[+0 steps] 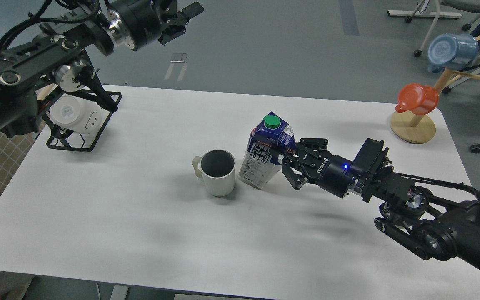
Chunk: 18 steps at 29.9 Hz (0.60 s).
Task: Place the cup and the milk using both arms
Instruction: 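Open the right gripper and pull it back from the carton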
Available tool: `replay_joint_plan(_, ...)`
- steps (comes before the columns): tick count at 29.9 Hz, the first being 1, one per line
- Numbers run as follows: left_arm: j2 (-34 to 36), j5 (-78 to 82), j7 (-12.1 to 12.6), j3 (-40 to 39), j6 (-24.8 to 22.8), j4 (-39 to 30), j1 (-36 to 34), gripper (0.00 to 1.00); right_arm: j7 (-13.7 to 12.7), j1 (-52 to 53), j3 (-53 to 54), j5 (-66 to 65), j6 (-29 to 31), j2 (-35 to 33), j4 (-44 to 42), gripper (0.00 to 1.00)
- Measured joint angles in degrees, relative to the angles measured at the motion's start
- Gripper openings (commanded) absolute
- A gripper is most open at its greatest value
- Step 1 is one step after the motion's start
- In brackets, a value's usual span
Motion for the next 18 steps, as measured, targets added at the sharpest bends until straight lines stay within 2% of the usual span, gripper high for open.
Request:
replay_joint_plan(10,0.09,0.0,0.09,0.0,-0.05,0.0,0.0,0.94,0.01,-0.01,0.27,0.27,0.0,-2.08,3.29,0.73)
replay_joint_plan(15,0.16,0.0,0.1,0.0,-0.09,-0.01,0.0,0.94,0.01,-0.68,0.28,0.46,0.0,-7.7,8.62,0.75)
replay_joint_plan(18,0.32,0.0,0.1,0.0,-0.1,-0.02,0.0,0.94,0.01,-1.35,0.37,0.97,0.0,-13.87,13.61,0.77)
